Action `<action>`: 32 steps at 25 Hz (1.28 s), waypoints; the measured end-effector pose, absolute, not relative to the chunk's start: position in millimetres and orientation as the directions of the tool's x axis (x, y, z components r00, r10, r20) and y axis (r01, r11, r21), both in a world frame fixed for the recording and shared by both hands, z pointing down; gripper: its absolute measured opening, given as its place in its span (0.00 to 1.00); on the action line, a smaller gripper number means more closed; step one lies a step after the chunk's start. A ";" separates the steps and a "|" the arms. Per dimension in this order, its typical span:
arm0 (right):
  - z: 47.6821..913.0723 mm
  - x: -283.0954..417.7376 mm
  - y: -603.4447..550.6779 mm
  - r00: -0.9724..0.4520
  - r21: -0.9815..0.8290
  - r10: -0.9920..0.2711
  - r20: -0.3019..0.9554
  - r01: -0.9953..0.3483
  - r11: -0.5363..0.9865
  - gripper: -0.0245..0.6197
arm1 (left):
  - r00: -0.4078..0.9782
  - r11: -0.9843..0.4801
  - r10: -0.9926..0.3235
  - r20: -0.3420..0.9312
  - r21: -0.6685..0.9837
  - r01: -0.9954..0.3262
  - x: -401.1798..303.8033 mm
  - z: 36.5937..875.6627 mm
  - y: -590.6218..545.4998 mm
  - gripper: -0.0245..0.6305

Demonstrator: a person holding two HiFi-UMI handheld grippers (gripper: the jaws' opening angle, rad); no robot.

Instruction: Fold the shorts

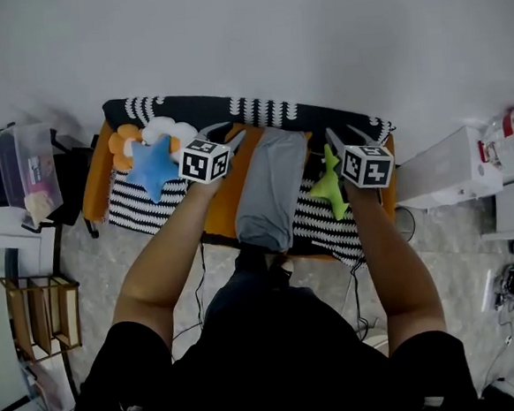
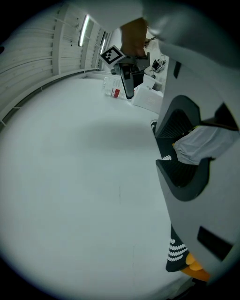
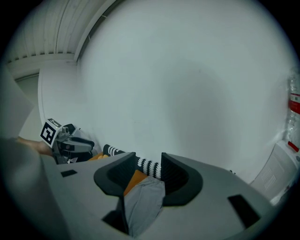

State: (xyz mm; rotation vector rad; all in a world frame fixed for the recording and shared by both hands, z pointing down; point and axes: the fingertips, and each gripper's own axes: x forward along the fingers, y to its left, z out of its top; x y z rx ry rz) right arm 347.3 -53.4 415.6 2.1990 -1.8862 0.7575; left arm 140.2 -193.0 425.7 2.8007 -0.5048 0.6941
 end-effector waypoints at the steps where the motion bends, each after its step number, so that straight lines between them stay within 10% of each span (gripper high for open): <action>1: 422.7 348.5 -57.0 0.083 -0.215 -0.880 0.468 -0.955 -0.204 0.32 | 0.826 -0.917 -0.274 0.493 0.125 -0.379 140.1 432.9 -197.9 0.28; 32: 689.9 412.3 -180.2 0.090 -0.225 -0.669 0.738 -0.902 -0.369 0.32 | 0.762 -0.861 -0.008 0.648 0.383 -0.335 239.1 667.5 -338.7 0.36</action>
